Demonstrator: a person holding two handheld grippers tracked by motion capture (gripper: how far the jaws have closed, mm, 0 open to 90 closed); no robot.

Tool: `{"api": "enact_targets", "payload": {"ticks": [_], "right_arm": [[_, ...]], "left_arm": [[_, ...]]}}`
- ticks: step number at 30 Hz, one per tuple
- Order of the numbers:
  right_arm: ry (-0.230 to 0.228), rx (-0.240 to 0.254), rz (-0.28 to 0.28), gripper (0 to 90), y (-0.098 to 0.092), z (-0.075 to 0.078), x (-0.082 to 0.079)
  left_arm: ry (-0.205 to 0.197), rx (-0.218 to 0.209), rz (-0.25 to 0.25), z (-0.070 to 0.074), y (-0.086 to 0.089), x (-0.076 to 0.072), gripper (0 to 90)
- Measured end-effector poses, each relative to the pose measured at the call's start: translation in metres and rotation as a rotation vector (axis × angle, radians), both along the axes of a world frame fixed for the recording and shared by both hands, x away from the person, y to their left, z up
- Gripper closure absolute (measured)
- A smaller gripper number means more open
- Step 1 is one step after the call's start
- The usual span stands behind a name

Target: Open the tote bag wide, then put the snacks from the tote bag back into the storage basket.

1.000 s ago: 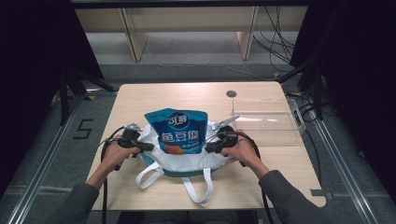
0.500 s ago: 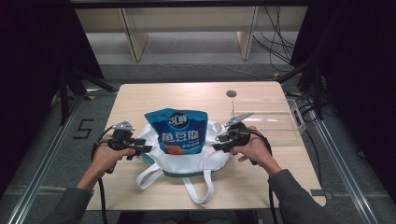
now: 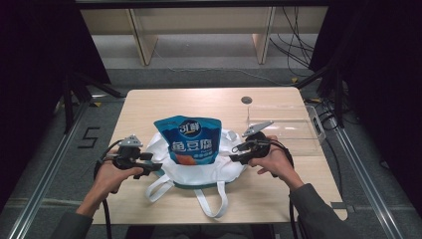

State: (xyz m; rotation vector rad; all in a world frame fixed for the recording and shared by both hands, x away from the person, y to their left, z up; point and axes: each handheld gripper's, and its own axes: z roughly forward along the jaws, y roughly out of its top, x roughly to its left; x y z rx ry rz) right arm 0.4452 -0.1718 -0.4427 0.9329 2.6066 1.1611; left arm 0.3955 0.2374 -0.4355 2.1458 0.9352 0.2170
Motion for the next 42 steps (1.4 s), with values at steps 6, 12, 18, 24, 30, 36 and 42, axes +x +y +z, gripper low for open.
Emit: {"api": "enact_targets", "payload": {"ticks": [6, 12, 18, 24, 30, 36, 42], "right_arm": [[0.007, -0.031, 0.003, 44.4, -0.001, 0.003, -0.003], [0.000, -0.056, 0.042, 44.1, -0.002, 0.007, -0.001], [0.007, -0.073, 0.012, 42.5, 0.000, 0.008, -0.005], [-0.021, -0.078, 0.029, 40.7, -0.003, 0.020, -0.006], [-0.045, -0.092, 0.039, 37.5, -0.006, 0.041, -0.009], [-0.087, -0.084, 0.071, 36.3, -0.001, 0.058, -0.016], [-0.104, -0.083, 0.101, 35.1, 0.005, 0.074, -0.017]], "left_arm": [[-0.001, -0.002, -0.006, 0.001, 0.003, -0.012, 38.5], [-0.011, -0.007, 0.015, 0.002, 0.001, -0.023, 34.3], [-0.026, -0.020, 0.030, 0.002, 0.000, -0.032, 31.2], [-0.030, -0.017, 0.039, 0.001, -0.001, -0.042, 26.9], [-0.044, -0.011, 0.046, -0.006, 0.001, -0.052, 22.7], [-0.040, -0.014, 0.052, -0.008, 0.003, -0.058, 22.0], [-0.041, 0.007, 0.020, -0.012, 0.001, -0.062, 22.2]]}}
